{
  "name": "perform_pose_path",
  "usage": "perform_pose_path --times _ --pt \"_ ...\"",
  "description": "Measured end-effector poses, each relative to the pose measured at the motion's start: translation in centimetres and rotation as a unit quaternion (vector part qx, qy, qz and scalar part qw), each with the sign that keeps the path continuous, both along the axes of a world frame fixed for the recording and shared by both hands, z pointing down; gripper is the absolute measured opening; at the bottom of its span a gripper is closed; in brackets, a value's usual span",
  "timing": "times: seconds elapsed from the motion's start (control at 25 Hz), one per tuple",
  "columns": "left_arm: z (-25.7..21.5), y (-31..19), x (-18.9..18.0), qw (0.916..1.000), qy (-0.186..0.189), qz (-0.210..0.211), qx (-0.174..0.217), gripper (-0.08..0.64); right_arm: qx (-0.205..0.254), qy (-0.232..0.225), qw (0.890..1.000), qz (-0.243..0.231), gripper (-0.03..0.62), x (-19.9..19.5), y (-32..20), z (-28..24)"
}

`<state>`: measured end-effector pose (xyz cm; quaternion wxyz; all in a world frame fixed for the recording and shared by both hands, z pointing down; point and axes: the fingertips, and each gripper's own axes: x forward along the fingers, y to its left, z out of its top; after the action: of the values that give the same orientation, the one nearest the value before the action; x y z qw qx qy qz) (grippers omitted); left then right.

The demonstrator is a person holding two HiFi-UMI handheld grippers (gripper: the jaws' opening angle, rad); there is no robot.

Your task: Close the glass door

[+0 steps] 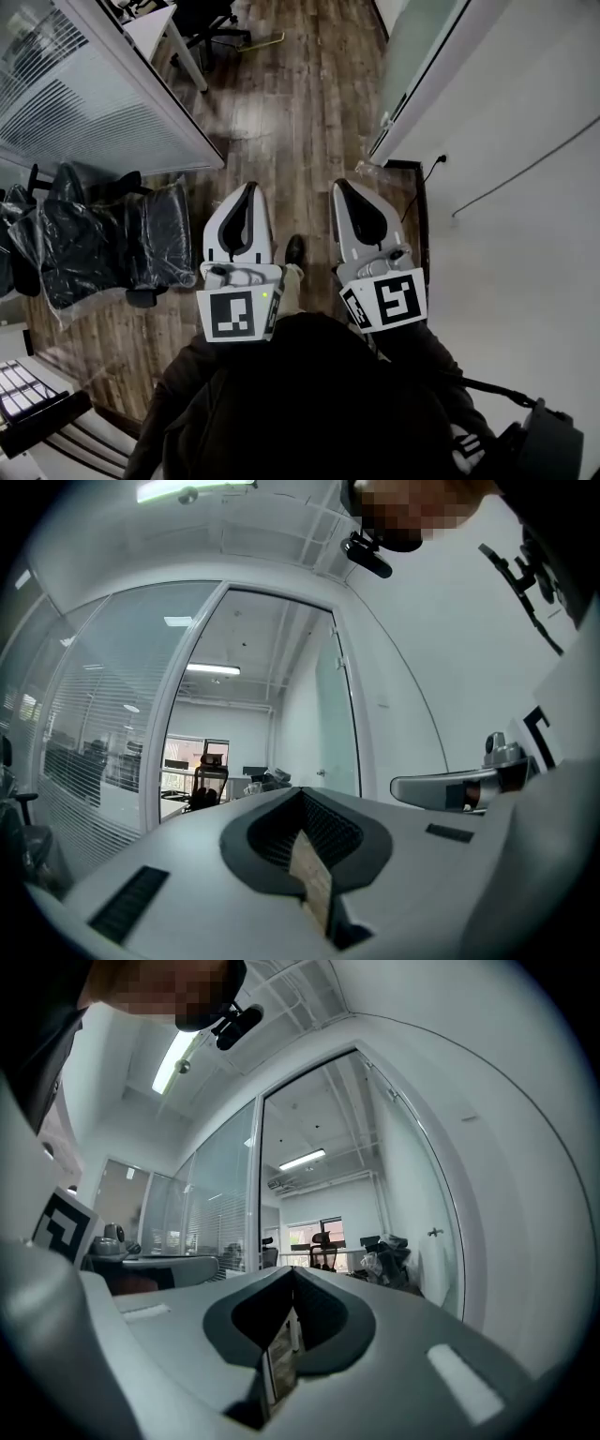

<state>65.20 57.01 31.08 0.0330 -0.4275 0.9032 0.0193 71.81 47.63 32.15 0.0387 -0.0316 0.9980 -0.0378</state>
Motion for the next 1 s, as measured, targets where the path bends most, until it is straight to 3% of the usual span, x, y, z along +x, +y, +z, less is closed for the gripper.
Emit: perform_pose_path --times 0.36,0.68,1.0 --pt "-2.2 -8.6 -18.2 0.9999 0.007 0.013 0.006 -0.003 0.001 -0.007 1.000 -0.005 0.002 -18.3 -8.0 -2.6" --pt "-1.7 -16.4 -27.5 0.9993 0.023 0.029 0.002 -0.003 0.014 -0.001 1.000 0.025 0.002 -26.6 -16.1 -3.2" --pt "-0.7 -26.4 -36.1 0.9982 0.031 0.041 -0.030 -0.003 -0.004 -0.002 0.999 0.036 0.002 -35.4 -26.2 -2.5"
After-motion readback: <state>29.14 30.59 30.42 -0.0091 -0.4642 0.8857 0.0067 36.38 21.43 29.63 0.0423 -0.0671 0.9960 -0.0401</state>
